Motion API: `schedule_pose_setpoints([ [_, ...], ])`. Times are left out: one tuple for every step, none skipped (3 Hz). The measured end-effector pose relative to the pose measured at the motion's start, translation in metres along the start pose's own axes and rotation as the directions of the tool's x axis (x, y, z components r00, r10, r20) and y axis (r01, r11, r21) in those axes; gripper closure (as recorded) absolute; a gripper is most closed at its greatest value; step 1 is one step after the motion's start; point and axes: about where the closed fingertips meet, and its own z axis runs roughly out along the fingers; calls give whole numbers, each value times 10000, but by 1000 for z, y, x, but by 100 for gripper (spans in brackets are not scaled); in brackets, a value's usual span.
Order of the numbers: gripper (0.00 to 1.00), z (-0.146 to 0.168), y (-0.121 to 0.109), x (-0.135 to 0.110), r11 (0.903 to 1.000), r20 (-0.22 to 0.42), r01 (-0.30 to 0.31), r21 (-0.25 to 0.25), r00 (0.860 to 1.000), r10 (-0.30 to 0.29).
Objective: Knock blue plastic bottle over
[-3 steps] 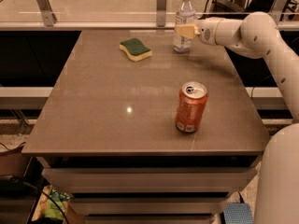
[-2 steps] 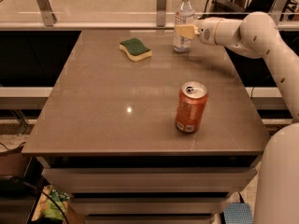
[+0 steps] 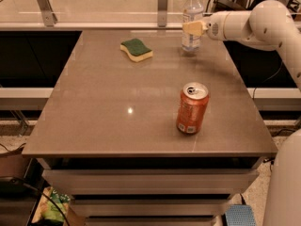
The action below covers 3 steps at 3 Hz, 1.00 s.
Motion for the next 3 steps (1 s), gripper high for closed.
schedule_pose_setpoints([
  [100, -17, -1, -5, 9992, -617, 89, 396, 9981, -64],
  [100, -36, 4, -13, 9966, -1592, 310, 761, 9871, -186],
  [100, -55, 9, -19, 9924, -2642, 512, 1116, 9643, -201],
])
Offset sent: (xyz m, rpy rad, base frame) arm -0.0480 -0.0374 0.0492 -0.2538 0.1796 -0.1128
